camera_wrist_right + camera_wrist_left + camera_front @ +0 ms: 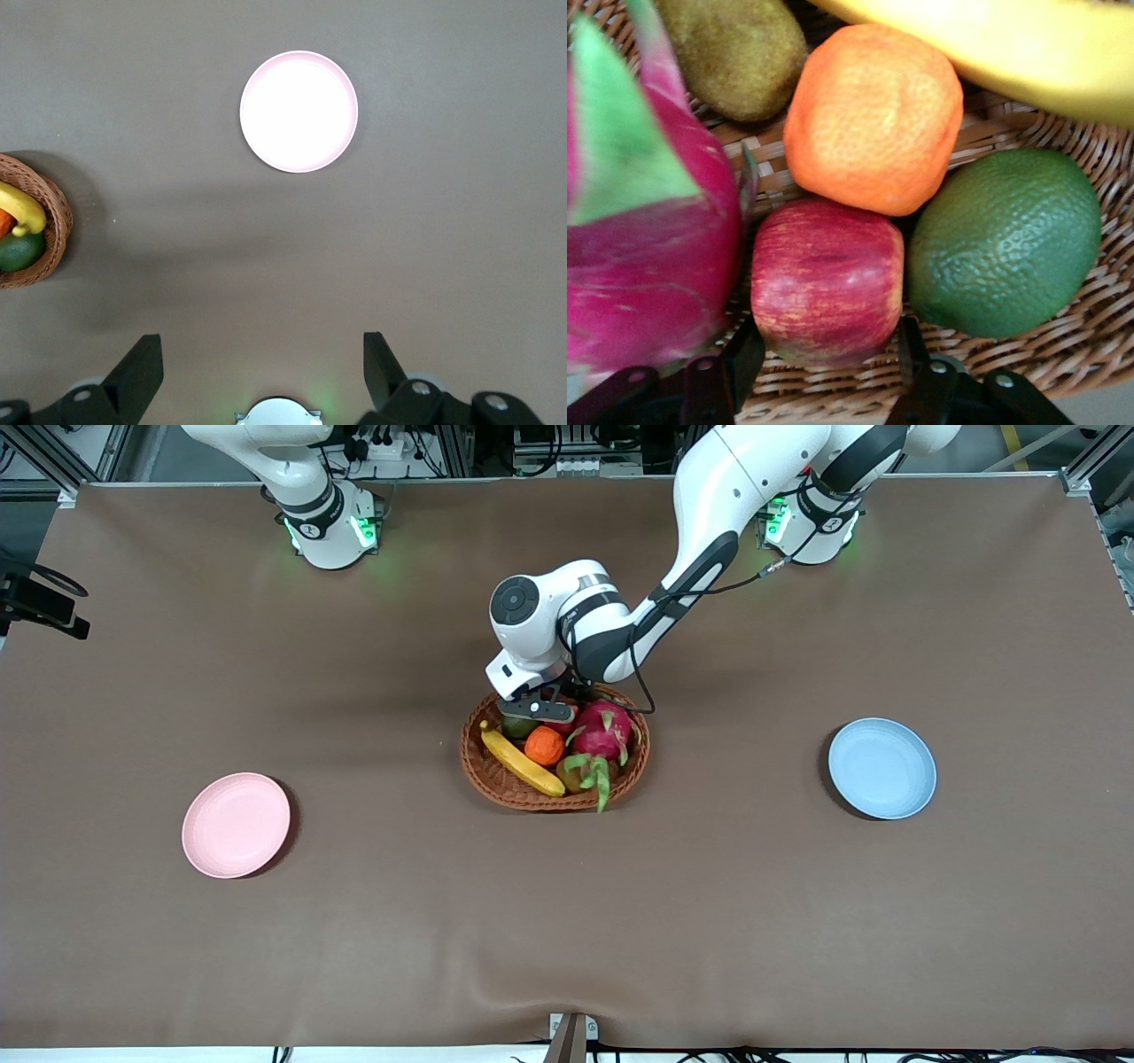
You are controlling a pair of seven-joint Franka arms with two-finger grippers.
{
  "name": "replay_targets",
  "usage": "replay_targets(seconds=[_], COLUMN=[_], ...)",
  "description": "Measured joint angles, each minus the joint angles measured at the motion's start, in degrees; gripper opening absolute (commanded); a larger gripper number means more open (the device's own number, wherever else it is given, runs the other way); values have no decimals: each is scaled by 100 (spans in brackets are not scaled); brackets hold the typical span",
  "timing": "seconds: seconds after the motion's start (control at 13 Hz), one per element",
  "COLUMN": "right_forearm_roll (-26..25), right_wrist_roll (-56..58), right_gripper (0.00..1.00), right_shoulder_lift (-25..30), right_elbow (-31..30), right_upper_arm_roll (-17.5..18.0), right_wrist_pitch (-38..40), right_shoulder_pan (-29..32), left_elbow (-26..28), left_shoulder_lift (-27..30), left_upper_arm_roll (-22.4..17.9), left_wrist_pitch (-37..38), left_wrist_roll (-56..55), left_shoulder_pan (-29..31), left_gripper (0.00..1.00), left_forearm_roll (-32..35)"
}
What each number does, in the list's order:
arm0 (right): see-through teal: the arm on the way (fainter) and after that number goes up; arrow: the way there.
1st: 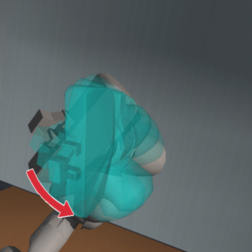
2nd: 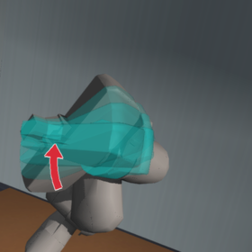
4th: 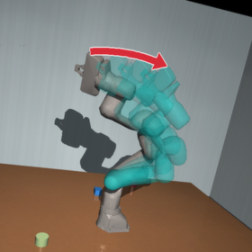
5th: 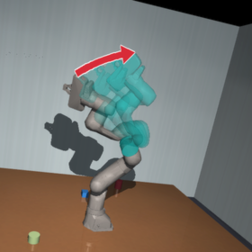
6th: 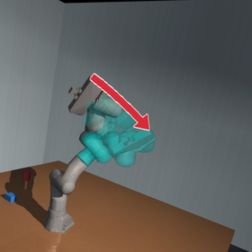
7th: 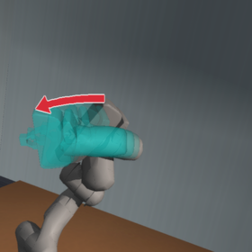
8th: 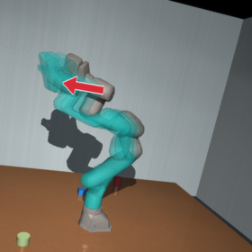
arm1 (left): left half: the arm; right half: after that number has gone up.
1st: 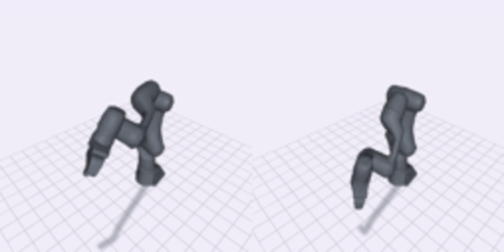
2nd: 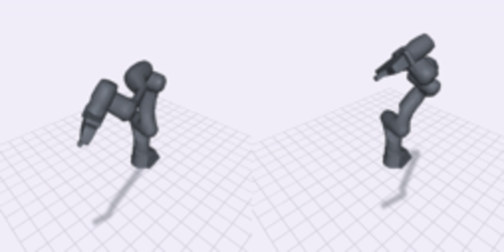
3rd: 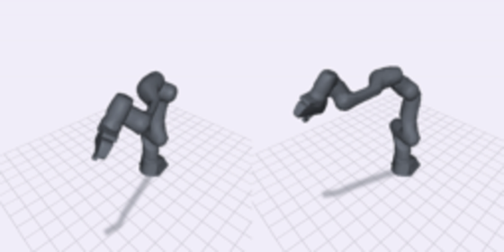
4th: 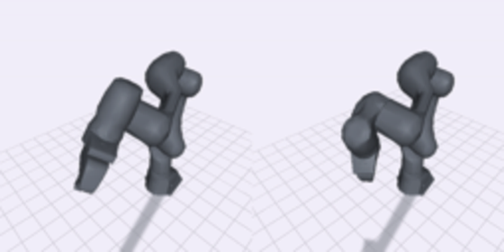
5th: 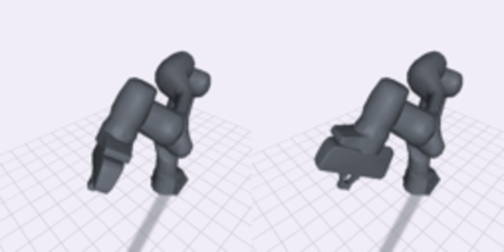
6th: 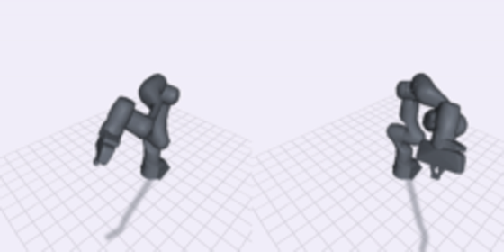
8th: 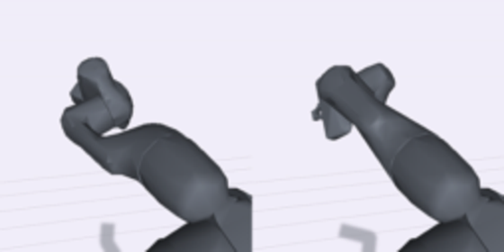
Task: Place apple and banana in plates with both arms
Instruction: 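Lower the left gripper onto the red apple and close it, then carry the apple to the blue plate while the right gripper reaches the basket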
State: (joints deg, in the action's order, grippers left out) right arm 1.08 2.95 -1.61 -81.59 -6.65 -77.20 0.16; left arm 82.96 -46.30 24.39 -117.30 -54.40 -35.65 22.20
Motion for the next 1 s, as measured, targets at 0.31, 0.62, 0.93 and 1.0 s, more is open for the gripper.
replay_targets(seconds=[0.31, 0.62, 0.93, 1.0], right_forearm_roll=[-98, 95, 360, 370], right_wrist_roll=[25, 17, 15, 15], right_gripper=[100, 100, 100, 100], right_shoulder_lift=[0, 0, 0, 0], right_elbow=[0, 1, 0, -2], right_upper_arm_roll=[15, 24, -14, -13], right_wrist_pitch=[-1, 7, 18, 24], right_shoulder_pan=[-13, 5, 154, 158], left_elbow=[-26, -123, -250, -258], left_shoulder_lift=[-1, 195, 1244, 1577], left_upper_arm_roll=[5, 27, 28, 27], left_wrist_pitch=[-31, 205, 1214, 1467], left_wrist_roll=[-6, -175, -186, -93], left_shoulder_pan=[8, 46, 362, 601], left_gripper=[0, 0, 0, 0], left_forearm_roll=[0, -69, -852, -1115])
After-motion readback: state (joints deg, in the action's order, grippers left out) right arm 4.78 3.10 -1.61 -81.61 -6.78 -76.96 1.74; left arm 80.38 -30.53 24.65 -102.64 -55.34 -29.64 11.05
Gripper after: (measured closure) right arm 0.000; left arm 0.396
